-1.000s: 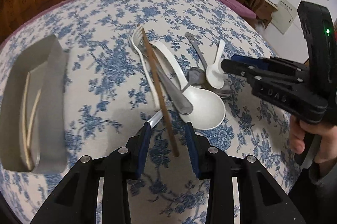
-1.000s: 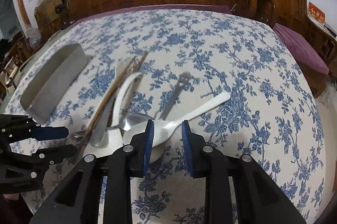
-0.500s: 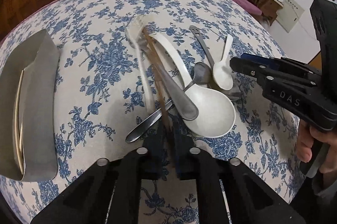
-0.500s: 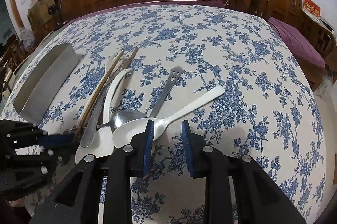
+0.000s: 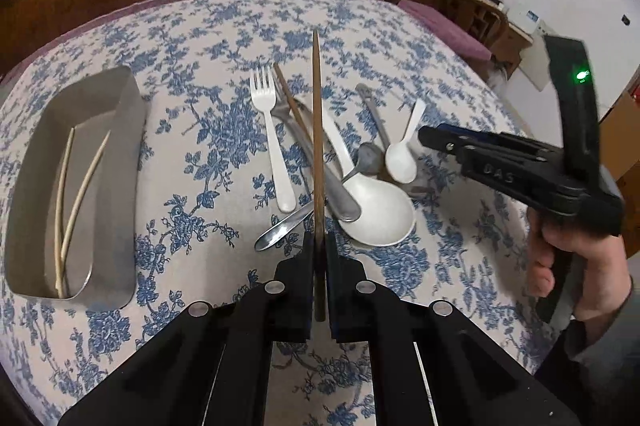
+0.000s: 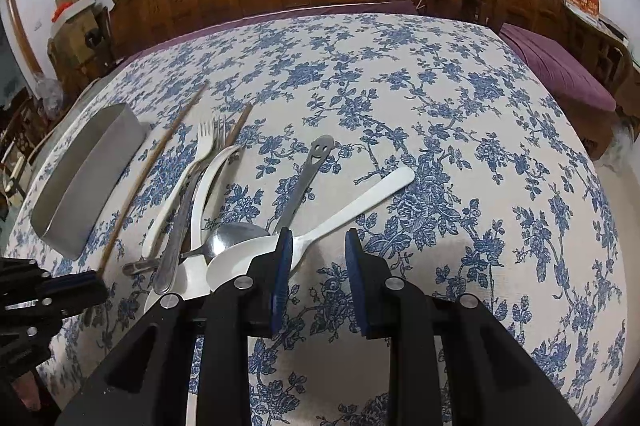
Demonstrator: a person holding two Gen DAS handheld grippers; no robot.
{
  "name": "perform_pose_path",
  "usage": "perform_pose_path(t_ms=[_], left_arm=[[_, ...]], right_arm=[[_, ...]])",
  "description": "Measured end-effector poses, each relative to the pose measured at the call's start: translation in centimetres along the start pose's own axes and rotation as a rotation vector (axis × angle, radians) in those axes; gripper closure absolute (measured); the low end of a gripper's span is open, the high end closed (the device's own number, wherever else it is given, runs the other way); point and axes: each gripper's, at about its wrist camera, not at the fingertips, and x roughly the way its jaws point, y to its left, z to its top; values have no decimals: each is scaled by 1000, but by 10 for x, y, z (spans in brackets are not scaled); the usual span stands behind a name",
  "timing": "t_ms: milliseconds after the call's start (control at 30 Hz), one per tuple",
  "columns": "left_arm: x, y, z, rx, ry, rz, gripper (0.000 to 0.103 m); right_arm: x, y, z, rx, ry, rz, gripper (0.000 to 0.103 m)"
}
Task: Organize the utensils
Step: 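Grasp the white plastic spoon by its handle with the right tool while left holds the chopstick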
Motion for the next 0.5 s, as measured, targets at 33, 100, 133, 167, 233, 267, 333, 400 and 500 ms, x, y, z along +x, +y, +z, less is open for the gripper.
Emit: perform_pose_path(t_ms=[33, 100, 133, 167, 233, 267, 333, 400, 500], left_arm=[[-1, 0, 0, -1, -3, -2, 99], [-5, 0, 0, -2, -10, -7, 99], [-7, -1, 0, -3, -13, -11, 99], [-8, -1, -1, -3, -16, -13, 99], [-10, -1, -1, -4, -19, -15, 99], [-11, -1, -1, -5, -21, -16, 99], [-12, 0, -2, -8, -24, -18, 99], [-13, 0, -2, -11, -27, -19, 99], [-16, 2, -3, -13, -31, -18, 99]], right_arm=[[0, 0, 0, 5, 1, 3, 71], [2, -1, 0, 12, 3, 10, 63], [3, 0, -1, 17, 7, 17, 62], [5, 1, -2, 23, 13, 27, 62], [9, 3, -2, 31, 25, 41, 61], [11, 4, -3, 31, 33, 44, 61], [16, 9, -4, 27, 48, 47, 62], [22, 18, -7, 5, 70, 45, 60], [23, 30, -10, -45, 68, 14, 59]])
